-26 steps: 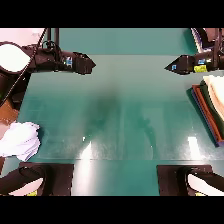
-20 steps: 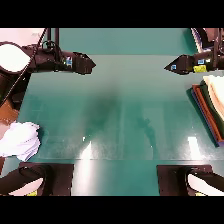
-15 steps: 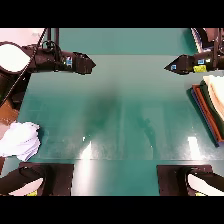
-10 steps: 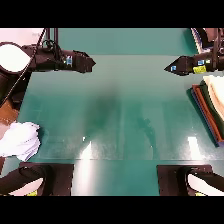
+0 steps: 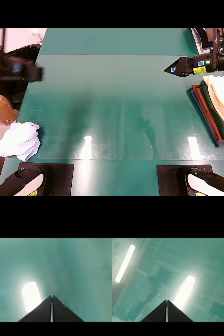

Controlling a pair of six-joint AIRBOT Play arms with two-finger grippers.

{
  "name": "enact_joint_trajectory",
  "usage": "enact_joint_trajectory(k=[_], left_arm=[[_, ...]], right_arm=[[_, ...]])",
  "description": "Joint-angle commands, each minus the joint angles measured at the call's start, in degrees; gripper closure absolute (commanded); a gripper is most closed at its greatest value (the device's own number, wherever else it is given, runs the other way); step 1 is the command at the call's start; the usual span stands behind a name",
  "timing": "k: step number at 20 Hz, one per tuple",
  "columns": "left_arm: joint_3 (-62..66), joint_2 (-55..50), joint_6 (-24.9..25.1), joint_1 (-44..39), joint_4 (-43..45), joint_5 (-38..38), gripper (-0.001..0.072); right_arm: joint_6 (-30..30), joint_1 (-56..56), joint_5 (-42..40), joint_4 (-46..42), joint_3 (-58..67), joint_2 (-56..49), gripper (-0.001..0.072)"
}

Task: Fold the shirts.

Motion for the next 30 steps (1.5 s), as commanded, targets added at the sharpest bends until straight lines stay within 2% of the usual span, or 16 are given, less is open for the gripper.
enact_joint_trajectory(k=[1, 2, 5, 9, 12, 13, 14, 15, 16, 20, 23, 26, 30], left_arm=[[-3.93, 3.72, -1.18, 8.79, 13.49, -12.17, 0.0239], [-7.13, 4.09, -2.73, 10.78, 13.46, -10.75, 0.0055], [-20.06, 4.20, -3.54, 14.69, 13.42, -6.88, 0.0056], [-36.98, 4.17, -4.33, 17.64, 13.53, 3.50, 0.0056], [-43.30, 4.20, -5.60, 18.43, 13.53, 7.28, 0.0057], [-43.85, 4.17, -5.64, 18.43, 13.53, 7.19, 0.0075], [-43.65, 4.26, -5.64, 18.43, 13.53, 6.84, 0.0272], [-43.15, 4.44, -5.66, 18.43, 13.53, 6.38, 0.0558], [-42.23, 4.42, -5.90, 18.43, 13.55, 5.62, 0.0672], [-29.64, 4.52, -6.86, 18.43, 12.76, -0.63, 0.0677], [-10.86, 4.57, -4.79, 16.46, 4.09, -5.22, 0.0677], [6.58, 4.55, -1.49, 9.46, -8.81, -3.87, 0.0678], [16.81, 3.98, -1.66, -4.98, -10.29, 1.01, 0.0679]], right_arm=[[0.02, 0.04, -0.02, 0.02, 0.00, 0.00, 0.0695], [0.02, 0.04, -0.02, 0.02, 0.00, 0.00, 0.0694], [0.02, 0.04, 0.00, 0.00, 0.00, 0.00, 0.0694], [0.02, 0.04, 0.00, 0.02, 0.00, 0.00, 0.0695], [0.02, 0.04, -0.07, 0.00, 0.00, -0.02, 0.0695], [0.02, 0.04, -0.09, 0.00, 0.00, -0.02, 0.0695], [0.02, 0.02, -0.07, 0.00, 0.00, -0.02, 0.0694], [0.02, 0.02, -0.20, 0.00, 0.00, -0.02, 0.0695], [0.02, 0.04, -0.55, 0.04, 0.02, 0.00, 0.0695], [0.04, -0.02, -1.27, 0.13, 2.49, 0.61, 0.0695], [0.04, 0.00, -0.92, 0.15, 9.99, 0.61, 0.0695], [0.04, -0.02, -1.11, 0.00, 17.09, 0.66, 0.0696], [0.04, -0.48, -1.11, -0.09, 24.15, 0.66, 0.0695]])
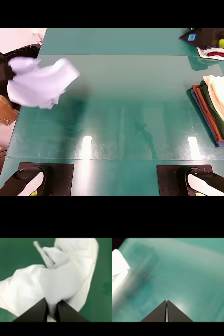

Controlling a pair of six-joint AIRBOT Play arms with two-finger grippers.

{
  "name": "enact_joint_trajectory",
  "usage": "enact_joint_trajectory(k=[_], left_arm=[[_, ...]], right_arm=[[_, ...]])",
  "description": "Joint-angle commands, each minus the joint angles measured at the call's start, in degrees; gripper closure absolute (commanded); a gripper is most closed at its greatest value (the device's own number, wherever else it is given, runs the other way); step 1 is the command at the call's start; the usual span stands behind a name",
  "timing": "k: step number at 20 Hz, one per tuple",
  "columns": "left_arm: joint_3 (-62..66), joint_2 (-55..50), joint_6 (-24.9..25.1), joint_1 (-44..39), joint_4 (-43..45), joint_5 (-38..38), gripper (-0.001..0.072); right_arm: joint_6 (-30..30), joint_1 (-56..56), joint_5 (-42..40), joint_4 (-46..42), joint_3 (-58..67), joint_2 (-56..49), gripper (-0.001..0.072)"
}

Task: Fold the shirts.

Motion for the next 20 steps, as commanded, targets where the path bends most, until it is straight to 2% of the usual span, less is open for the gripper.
enact_joint_trajectory(k=[1, 6, 9, 10, 12, 14, 17, 19, 20], left_arm=[[8.81, -0.87, 0.48, -11.63, -4.22, 3.87, 0.0679], [8.76, -11.39, 0.55, -27.54, -2.95, 2.69, 0.0679], [8.76, -21.77, 0.83, -34.67, -3.41, 6.03, 0.0675], [8.76, -25.33, 2.51, -36.13, -3.85, 7.89, 0.0656], [8.76, -30.16, 3.34, -36.85, -3.76, 10.71, 0.0130], [8.76, -31.76, 3.06, -34.18, -3.15, 10.14, 0.0129], [7.08, -31.93, 1.60, -25.64, -3.26, 7.52, 0.0130], [1.97, -31.93, -0.20, -20.41, -5.05, 7.30, 0.0226], [-1.62, -31.93, -0.13, -18.47, -7.15, 8.15, 0.0226]], right_arm=[[0.02, -1.05, -0.07, -0.09, 6.32, 0.02, 0.0695], [0.04, -6.64, 0.42, 0.02, 11.08, 0.11, 0.0695], [0.04, -9.11, 0.87, 0.09, 11.08, 0.87, 0.0695], [0.04, -9.66, 1.01, 0.09, 10.25, 1.51, 0.0695], [0.04, -10.93, 1.01, 0.07, 7.41, 3.26, 0.0695], [0.07, -12.39, 0.94, 0.07, 3.85, 5.11, 0.0695], [0.04, -14.25, 0.39, 0.11, -2.34, 7.82, 0.0695], [0.04, -14.32, -0.87, 0.11, -6.43, 9.38, 0.0695], [0.04, -14.32, -1.79, 0.11, -8.26, 9.92, 0.0695]])
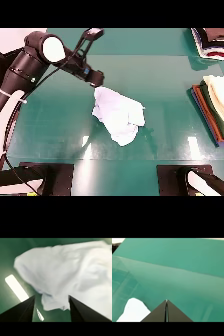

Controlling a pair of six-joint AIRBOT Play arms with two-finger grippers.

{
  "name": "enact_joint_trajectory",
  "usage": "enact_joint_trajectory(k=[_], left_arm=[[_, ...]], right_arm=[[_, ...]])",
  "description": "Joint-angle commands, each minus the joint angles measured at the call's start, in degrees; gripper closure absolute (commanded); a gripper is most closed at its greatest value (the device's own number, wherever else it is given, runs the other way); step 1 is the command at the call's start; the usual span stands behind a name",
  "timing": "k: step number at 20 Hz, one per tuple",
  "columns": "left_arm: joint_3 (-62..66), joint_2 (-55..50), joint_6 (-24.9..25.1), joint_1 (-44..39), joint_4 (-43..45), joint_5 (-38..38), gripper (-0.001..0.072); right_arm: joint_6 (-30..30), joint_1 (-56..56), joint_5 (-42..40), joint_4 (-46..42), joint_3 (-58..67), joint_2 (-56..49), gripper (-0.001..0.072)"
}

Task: Fold the shirts.

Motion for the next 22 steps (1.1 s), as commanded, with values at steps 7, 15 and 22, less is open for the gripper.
enact_joint_trajectory(k=[7, 15, 22], left_arm=[[-27.54, -1.09, -0.66, 11.61, -18.25, 15.39, 0.0225], [-34.47, -1.77, 9.81, 11.30, -29.99, 16.52, 0.0227], [-32.89, -3.61, 9.60, 9.11, -29.81, 20.83, 0.0675]], right_arm=[[0.00, -0.37, -3.13, 0.37, -11.41, 2.34, 0.0695], [0.02, -0.35, -4.37, 0.37, -11.39, 2.25, 0.0695], [0.04, -0.35, 4.37, -0.07, -11.41, -0.33, 0.0695]])
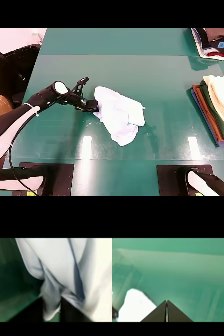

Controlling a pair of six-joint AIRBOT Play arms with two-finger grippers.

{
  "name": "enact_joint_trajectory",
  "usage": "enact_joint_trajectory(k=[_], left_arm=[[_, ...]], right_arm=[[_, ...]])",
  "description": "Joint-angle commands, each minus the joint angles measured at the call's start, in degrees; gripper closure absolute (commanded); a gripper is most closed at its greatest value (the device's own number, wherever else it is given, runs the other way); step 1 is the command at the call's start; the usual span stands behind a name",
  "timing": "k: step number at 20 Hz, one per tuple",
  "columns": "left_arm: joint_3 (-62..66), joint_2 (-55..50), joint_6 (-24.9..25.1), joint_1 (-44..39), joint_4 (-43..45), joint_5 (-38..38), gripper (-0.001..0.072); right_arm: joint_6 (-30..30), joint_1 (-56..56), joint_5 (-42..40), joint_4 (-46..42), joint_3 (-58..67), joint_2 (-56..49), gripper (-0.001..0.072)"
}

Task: Fold the shirts.

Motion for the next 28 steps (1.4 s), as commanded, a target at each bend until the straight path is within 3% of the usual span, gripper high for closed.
enact_joint_trajectory(k=[1, 5, 6, 7, 8, 12, 15, 18, 20, 21, 23, 28], left_arm=[[1.73, 0.24, 0.26, 1.05, -0.15, 0.46, 0.0677], [4.24, 1.88, 0.33, 3.78, 1.84, -0.85, 0.0677], [4.26, 2.03, 0.35, 3.78, 2.40, -0.81, 0.0677], [4.26, 2.01, 0.33, 3.78, 2.49, -0.83, 0.0677], [4.26, 2.01, 0.33, 3.78, 2.47, -0.70, 0.0677], [4.26, 2.01, 0.33, 3.78, 2.73, -0.09, 0.0677], [4.26, 2.01, 0.35, 3.78, 3.19, -0.22, 0.0676], [4.26, 2.01, 0.35, 3.78, 4.24, -0.94, 0.0677], [4.26, 2.01, 0.33, 3.78, 5.31, -1.16, 0.0677], [4.28, 2.03, 0.31, 3.78, 6.27, -1.27, 0.0677], [4.92, 2.29, -0.79, 3.80, 10.49, -2.29, 0.0677], [10.95, 11.50, -8.15, 3.78, 30.60, -1.95, 0.0678]], right_arm=[[0.04, 0.00, 9.16, -0.35, -0.46, -2.54, 0.0695], [1.36, 0.02, 9.79, -0.20, -14.99, -2.97, 0.0692], [1.62, 0.39, 9.22, 0.61, -20.87, -2.86, 0.0574], [1.60, 1.29, 8.31, 1.68, -26.45, -3.08, 0.0314], [1.57, 3.15, 6.80, 2.80, -32.22, -3.69, 0.0195], [-0.24, 15.61, -3.98, 9.68, -46.45, -10.03, 0.0198], [-3.28, 24.30, -10.91, 16.04, -46.62, -16.44, 0.0224], [-4.17, 28.28, -13.09, 16.46, -42.23, -20.85, 0.0308], [-4.63, 28.63, -13.18, 15.85, -39.36, -21.79, 0.0623], [-5.40, 28.28, -13.18, 15.56, -38.01, -21.70, 0.0696], [-4.85, 26.12, -11.45, 11.41, -34.42, -19.89, 0.0697], [-0.35, 14.45, -3.82, -4.76, -21.29, -7.91, 0.0698]])
